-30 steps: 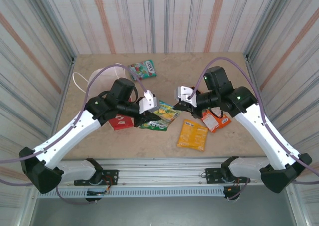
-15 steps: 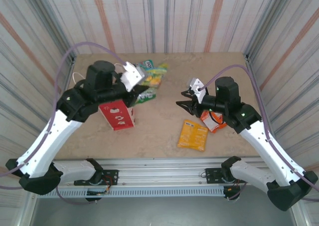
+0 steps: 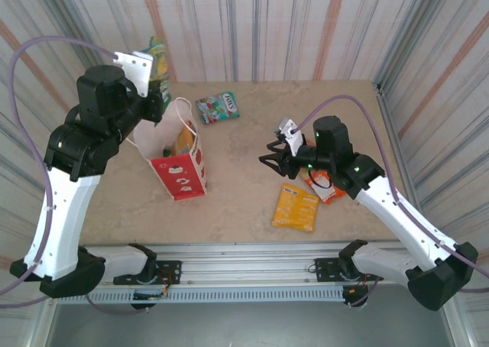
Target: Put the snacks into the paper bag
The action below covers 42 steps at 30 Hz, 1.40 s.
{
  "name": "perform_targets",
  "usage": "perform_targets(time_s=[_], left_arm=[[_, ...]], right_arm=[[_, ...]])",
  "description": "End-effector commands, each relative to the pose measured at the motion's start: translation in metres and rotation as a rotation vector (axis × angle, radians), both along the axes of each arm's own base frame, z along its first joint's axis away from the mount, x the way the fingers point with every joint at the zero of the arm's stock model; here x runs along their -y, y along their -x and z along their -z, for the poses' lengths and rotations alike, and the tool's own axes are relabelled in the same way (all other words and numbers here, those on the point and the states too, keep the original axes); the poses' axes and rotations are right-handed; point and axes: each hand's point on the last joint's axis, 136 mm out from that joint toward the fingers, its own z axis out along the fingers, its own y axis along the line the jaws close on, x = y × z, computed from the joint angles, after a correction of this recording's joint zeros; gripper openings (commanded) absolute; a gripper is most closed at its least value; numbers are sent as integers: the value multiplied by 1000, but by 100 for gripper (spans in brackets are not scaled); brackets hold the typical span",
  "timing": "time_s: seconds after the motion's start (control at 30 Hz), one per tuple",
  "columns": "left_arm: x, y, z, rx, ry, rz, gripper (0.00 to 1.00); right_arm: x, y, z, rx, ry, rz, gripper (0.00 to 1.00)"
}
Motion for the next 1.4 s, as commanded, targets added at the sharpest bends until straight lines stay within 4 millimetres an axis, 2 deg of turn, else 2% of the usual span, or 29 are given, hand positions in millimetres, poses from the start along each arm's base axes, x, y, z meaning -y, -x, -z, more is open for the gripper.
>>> perform_targets(time_s=[0.0, 0.23, 0.37, 0.53, 0.7, 0.8, 0.87, 1.0, 1.2, 1.37], left_arm=[[-23, 3, 30, -167, 5, -128, 13], [-28, 9, 96, -452, 27, -184, 14], [-27, 8, 124, -574, 10, -198, 15], [-23, -2, 146, -662, -3, -199, 17], [-19, -10, 156, -707, 12, -187, 20], [-17, -11, 159, -724, 13, -184, 28], [-18, -11, 156, -719, 11, -186, 42], [-15, -10, 136, -654, 44, -161, 50], [0, -1, 104, -512, 141, -43, 53], [20, 8, 98, -448, 203, 94, 54]], right_arm=[[-2, 0, 11, -46, 12, 15, 49], [-6, 0, 20, -81, 28, 7, 49], [-7, 1, 23, -98, 35, 4, 49], [-9, 2, 26, -116, 36, 6, 49], [-8, 2, 28, -125, 44, 9, 49], [-8, 1, 29, -129, 45, 13, 49], [-8, 1, 29, -133, 45, 17, 50], [-10, -11, 29, -174, 23, 80, 52], [-16, -54, 29, -272, -31, 278, 54], [-26, -94, 40, -383, -51, 433, 56]])
